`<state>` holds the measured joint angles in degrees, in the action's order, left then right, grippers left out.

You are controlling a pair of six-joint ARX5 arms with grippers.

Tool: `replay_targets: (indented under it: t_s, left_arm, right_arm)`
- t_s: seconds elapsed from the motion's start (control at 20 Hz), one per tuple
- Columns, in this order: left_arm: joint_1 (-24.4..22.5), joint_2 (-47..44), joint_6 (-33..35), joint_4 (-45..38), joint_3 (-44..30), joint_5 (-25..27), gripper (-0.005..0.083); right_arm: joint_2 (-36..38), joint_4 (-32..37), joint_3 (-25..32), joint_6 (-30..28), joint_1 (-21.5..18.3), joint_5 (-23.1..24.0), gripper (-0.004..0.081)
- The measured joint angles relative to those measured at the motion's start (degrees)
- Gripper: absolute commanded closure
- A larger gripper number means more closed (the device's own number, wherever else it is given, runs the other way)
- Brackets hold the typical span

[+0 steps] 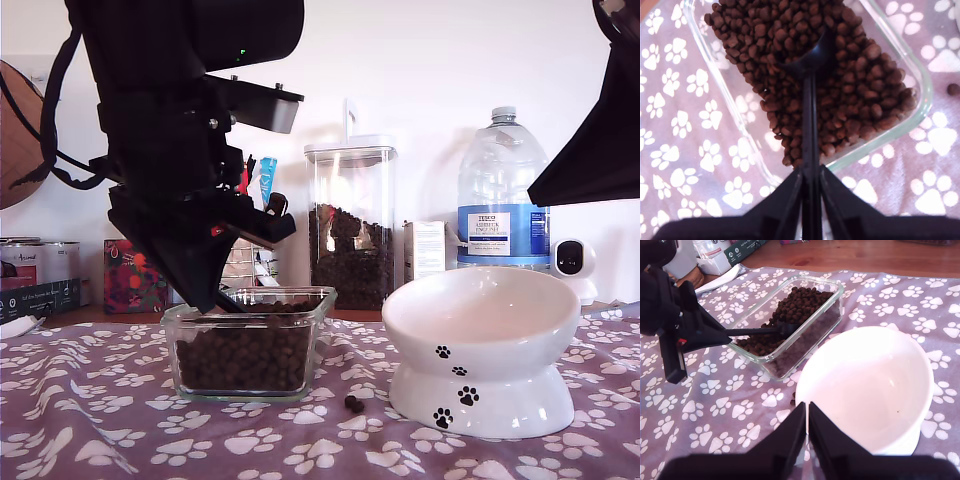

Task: Measure one spoon of cat food and pour it into the food bowl

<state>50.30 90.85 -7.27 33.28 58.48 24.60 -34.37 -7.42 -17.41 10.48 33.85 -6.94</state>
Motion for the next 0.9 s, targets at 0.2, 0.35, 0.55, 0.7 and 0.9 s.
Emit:
replay_targets:
  t_s: [0.2,0.35,0.55,0.7,0.9]
  left_arm:
    - [2.67,-0.42,-0.74,1.03,-0.04,4.24,0.0795]
    - [4.13,-1.53,-1.66,1.57,-0.17,5.42,0.0795]
    - [4.98,-1.57,-2.86,3.23,-0.22,6.88,0.0795]
    - [6.05,-1.57,-3.10,3.63,-0.22,9.25,0.0795]
    - [7.91,-1.57,-4.09,2.62,-0.24,11.93,0.0795]
  right_arm:
    - [0.00,0.00,0.00,-0.02,0.00,0.00,0.0765]
    - [0.00,0.00,0.00,-0.02,0.00,0.00,0.0765]
    - [0.00,-0.04,0.00,0.00,0.00,0.00,0.0765]
    - [0.00,-0.11,0.00,0.00,0.00,-0.04,0.0765]
    - [0.00,-0.15,0.00,0.00,0.00,-0.07,0.0765]
